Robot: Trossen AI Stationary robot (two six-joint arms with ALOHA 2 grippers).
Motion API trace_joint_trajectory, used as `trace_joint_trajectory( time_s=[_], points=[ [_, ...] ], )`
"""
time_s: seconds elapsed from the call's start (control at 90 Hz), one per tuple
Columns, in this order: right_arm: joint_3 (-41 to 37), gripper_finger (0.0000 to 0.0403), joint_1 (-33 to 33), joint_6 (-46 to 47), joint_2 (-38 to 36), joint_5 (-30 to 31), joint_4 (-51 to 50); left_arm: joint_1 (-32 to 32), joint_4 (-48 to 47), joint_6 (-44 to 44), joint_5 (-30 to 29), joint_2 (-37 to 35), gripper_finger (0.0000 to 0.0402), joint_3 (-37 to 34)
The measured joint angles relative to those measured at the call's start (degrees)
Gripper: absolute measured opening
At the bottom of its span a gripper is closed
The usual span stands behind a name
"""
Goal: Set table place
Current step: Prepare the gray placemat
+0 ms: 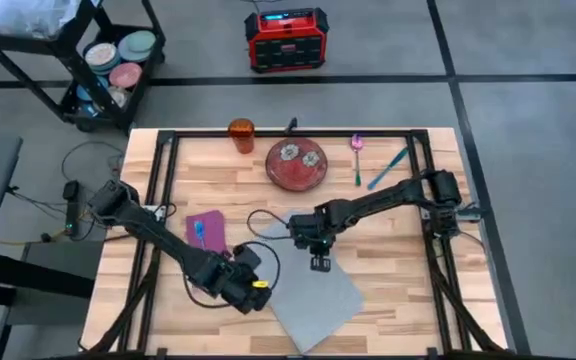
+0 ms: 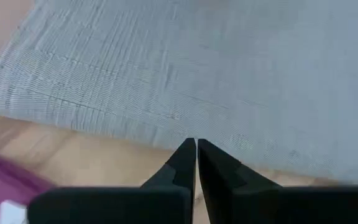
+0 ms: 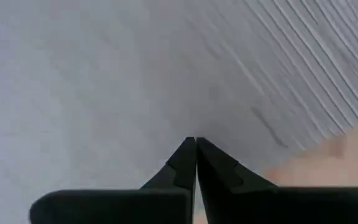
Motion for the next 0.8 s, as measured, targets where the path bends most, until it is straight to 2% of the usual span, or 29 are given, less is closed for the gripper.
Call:
trace_joint_trajectory(
  time_s=[0.122, 0.278, 0.422, 0.5, 0.8],
  points=[
    [-3.57, 0.0, -4.16, -0.89, -0.44, -1.85, 1.93, 2.7, -0.26, 2.38, 0.2, -0.36, 0.0, -1.75],
    [-7.78, 0.0, -10.72, 0.84, -0.7, -4.89, 1.57, 6.52, -0.19, 9.0, 3.71, -0.34, 0.0, -2.79],
    [-11.76, 0.0, -16.27, 5.93, -0.96, -13.24, 2.45, 9.47, -0.18, 13.81, 5.49, -0.25, 0.0, -3.11],
    [-13.07, 0.0, -17.26, 7.7, -0.95, -16.53, 3.37, 10.73, -0.16, 15.44, 5.6, -0.25, 0.0, -3.16],
    [-14.99, 0.0, -18.54, 12.69, -1.18, -17.83, 5.83, 14.05, 1.56, 18.14, 5.36, -0.25, 0.0, -4.37]
  ],
)
